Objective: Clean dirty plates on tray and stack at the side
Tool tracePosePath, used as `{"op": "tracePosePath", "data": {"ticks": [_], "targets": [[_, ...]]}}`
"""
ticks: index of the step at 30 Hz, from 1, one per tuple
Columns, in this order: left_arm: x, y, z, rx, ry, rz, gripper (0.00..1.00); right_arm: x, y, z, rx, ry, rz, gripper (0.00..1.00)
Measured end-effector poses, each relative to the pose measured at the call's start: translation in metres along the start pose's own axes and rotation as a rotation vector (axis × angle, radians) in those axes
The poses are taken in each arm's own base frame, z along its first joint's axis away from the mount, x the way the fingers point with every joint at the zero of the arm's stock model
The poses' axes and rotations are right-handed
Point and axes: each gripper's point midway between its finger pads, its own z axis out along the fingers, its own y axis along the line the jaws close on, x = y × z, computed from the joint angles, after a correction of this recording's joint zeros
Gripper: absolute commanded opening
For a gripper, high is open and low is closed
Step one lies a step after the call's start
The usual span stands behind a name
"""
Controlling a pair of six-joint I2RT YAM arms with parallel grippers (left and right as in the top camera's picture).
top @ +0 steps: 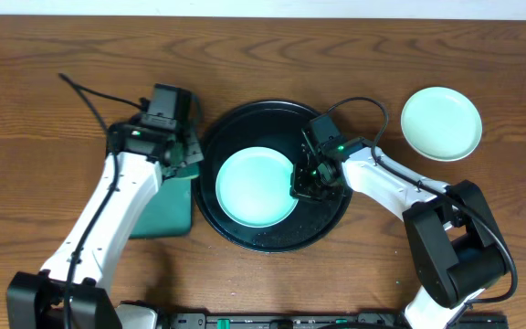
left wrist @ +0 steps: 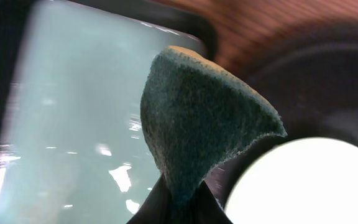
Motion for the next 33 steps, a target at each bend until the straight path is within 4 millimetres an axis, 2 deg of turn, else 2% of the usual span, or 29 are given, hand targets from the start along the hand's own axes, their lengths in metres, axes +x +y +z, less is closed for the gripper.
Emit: {"op": "tracePosePath", "data": {"ticks": [7,9,14,16,18,19,24,26,28,30,31,32,33], "targets": [[-0.008,0.050,0.019,-0.124,0.036,-0.090,0.07,0.000,0.000,0.000,0.000,0.000,0.000,0.01],[-0.007,0.065,0.031,-0.158,0.069,-0.121,0.07,0.000,0.000,0.000,0.000,0.000,0.000,0.01],[0.007,0.087,0.062,-0.222,0.169,-0.154,0.07,0.000,0.000,0.000,0.000,0.000,0.000,0.01],[0.014,0.089,0.075,-0.236,0.209,-0.154,0.16,0.000,0.000,0.000,0.000,0.000,0.000,0.01],[0.021,0.088,0.086,-0.234,0.243,-0.146,0.17,0.000,0.000,0.000,0.000,0.000,0.000,0.01],[0.023,0.087,0.090,-0.228,0.255,-0.149,0.21,0.000,0.000,0.000,0.000,0.000,0.000,0.01],[0.024,0.081,0.095,-0.199,0.264,-0.154,0.24,0.000,0.000,0.000,0.000,0.000,0.000,0.01],[0.024,0.081,0.094,-0.194,0.262,-0.153,0.31,0.000,0.000,0.000,0.000,-0.001,0.000,0.01],[0.021,0.079,0.091,-0.182,0.251,-0.150,0.45,0.000,0.000,0.000,-0.001,-0.001,0.000,0.01],[0.015,0.075,0.082,-0.162,0.222,-0.155,0.67,-0.001,0.000,0.000,-0.002,-0.003,-0.001,0.01],[0.010,0.073,0.075,-0.150,0.200,-0.152,0.74,-0.001,0.001,0.000,-0.003,-0.003,-0.002,0.01],[0.005,0.070,0.067,-0.136,0.174,-0.153,0.79,-0.001,0.001,0.000,-0.003,-0.005,-0.002,0.01],[0.001,0.067,0.057,-0.121,0.146,-0.154,0.79,-0.001,0.001,0.000,-0.004,-0.005,-0.002,0.01]]}}
